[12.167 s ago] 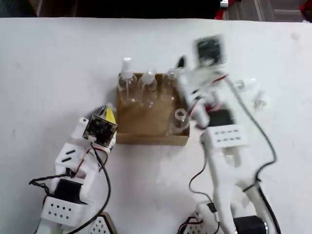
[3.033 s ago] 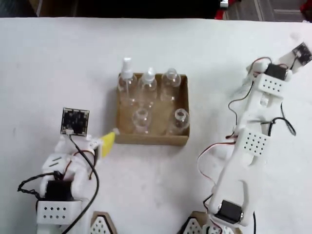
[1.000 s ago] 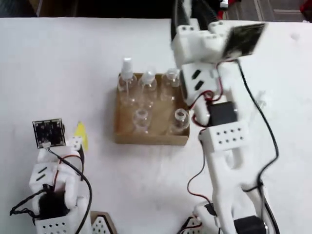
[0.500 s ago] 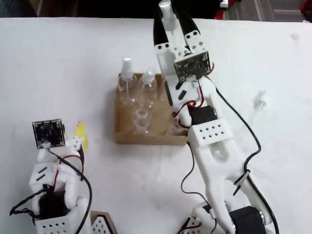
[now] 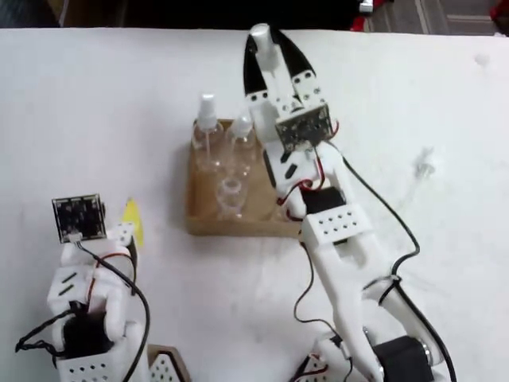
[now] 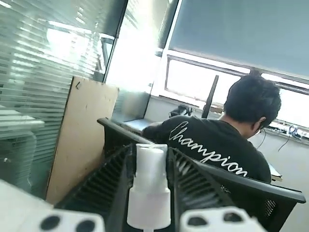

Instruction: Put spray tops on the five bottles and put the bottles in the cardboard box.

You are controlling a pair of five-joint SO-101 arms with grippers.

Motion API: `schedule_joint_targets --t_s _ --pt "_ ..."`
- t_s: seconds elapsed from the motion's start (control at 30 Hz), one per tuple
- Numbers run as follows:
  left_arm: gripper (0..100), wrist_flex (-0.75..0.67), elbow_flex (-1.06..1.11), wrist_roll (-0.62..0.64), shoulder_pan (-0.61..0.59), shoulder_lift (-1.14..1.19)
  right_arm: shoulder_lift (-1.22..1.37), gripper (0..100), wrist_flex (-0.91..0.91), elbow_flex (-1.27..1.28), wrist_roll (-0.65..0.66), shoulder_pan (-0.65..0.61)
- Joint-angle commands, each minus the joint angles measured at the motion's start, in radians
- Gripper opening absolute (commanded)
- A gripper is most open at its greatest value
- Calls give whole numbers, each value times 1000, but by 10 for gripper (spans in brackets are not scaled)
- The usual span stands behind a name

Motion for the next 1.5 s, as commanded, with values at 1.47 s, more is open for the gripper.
schedule_joint_targets --t_s 1.47 --pt "154 -15 -8 -9 -8 -7 255 16 -196 -137 -548 170"
